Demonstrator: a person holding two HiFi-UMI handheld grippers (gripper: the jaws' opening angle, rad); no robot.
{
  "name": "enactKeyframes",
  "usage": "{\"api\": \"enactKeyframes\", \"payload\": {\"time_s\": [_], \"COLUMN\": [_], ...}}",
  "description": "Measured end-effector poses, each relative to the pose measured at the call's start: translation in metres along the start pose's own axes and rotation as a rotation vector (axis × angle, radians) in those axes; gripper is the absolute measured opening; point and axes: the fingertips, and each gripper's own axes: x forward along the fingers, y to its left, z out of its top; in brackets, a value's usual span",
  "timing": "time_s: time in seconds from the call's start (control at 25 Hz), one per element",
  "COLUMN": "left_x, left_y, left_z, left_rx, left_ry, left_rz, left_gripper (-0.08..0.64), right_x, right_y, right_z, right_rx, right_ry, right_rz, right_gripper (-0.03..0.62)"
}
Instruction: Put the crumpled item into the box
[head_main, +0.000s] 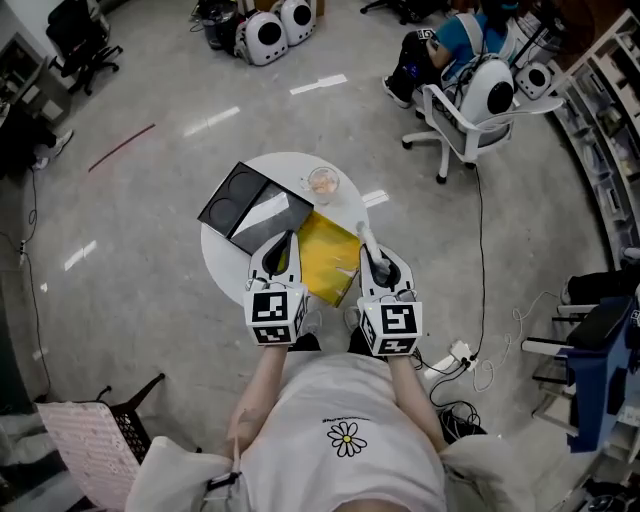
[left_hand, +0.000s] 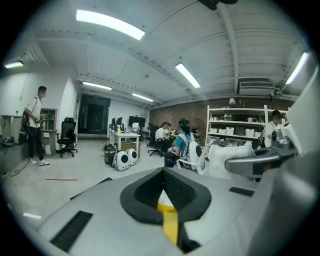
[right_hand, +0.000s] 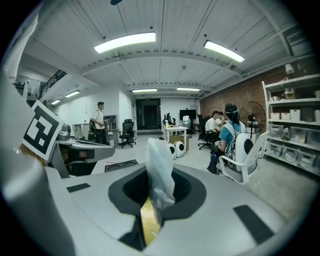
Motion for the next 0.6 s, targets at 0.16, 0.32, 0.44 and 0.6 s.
{"api": "enactKeyframes", "payload": {"time_s": [0.16,0.32,0.44,0.6], "left_x": [0.001,0.002,0.004,0.002], "left_y": [-0.001,-0.012,-0.018,-0.020], "left_z": [0.004,0.006,0.010,0.013], "left_rx": [-0.023,-0.026,-0.024,-0.025], "left_ry": [-0.020,-0.032,-0.040,-0.049], "left_rz": [0.069,0.111,0.132,0.158], "left_gripper": [0.000,0.000,0.000,0.000], "right_x": [0.007,0.007,0.009,0.011], "right_y": [0.000,-0.006,-0.013,-0.016], "right_z": [0.005,0.006,0.008,0.007], "right_rx": [-0.048,-0.077,-0.084,-0.090], "right_ry": [-0.013,-0.019,-0.030,-0.029], "right_rz": [0.078,0.140,0.166,0.193], "right_gripper": [0.048,0.048,0.048,0.048]}}
